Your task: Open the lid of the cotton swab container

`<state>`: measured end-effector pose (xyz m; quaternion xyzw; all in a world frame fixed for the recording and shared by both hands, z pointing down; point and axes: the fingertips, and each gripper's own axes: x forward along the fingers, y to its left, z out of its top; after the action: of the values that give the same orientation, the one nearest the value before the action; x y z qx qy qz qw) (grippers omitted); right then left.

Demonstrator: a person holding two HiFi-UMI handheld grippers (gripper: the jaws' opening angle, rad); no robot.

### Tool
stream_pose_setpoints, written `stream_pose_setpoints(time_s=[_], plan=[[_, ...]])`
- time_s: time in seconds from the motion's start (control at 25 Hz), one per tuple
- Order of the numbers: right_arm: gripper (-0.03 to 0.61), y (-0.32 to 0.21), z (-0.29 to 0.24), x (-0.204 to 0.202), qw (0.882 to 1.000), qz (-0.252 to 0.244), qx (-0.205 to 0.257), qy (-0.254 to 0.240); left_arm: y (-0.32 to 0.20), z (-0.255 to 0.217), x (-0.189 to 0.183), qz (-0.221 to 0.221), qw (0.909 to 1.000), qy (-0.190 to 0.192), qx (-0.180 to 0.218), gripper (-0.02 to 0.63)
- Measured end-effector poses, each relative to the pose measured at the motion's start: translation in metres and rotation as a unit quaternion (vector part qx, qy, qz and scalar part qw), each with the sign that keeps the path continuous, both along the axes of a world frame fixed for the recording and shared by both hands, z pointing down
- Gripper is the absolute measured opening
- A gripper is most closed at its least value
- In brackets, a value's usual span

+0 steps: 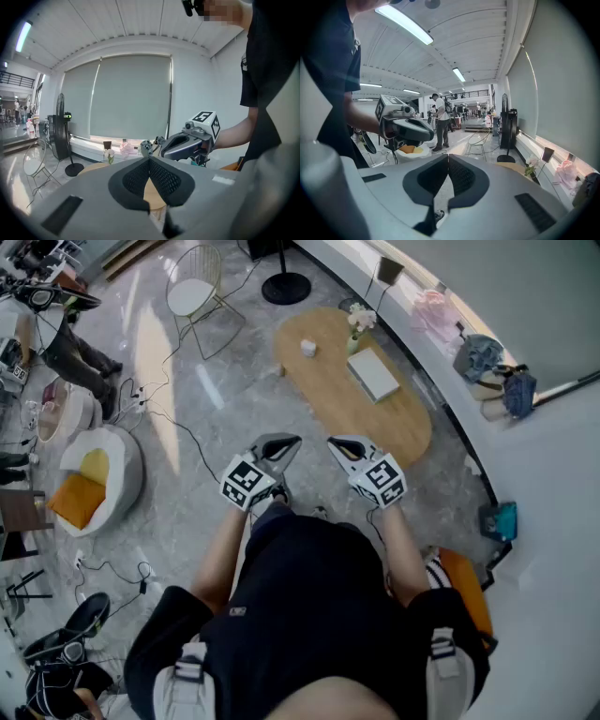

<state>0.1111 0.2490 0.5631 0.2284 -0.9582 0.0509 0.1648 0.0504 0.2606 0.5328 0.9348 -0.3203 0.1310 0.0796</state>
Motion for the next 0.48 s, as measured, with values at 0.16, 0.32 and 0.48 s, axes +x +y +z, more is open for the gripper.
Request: stream_pose_setpoints(time_s=[0.16, 0.32, 0.48], plan=[[-0.006, 0.005, 0.0, -0.002, 1.0, 0.008, -0.005, 0.01, 0.008, 0.0, -0.014, -0.002, 1.0, -0.001, -0.005, 0.0], [-0.006, 0.007, 0.0, -0.003, 1.0, 0.005, -0.006, 0.011, 0.01, 0.002, -0.019, -0.005, 0.9999, -0.005, -0.011, 0.0], [-0.006, 0.007, -0.002, -0.005, 1.0, 0.007, -0.006, 0.006, 0.01, 0.003, -0.019, -0.006, 0.9999, -0.001, -0.013, 0.0]])
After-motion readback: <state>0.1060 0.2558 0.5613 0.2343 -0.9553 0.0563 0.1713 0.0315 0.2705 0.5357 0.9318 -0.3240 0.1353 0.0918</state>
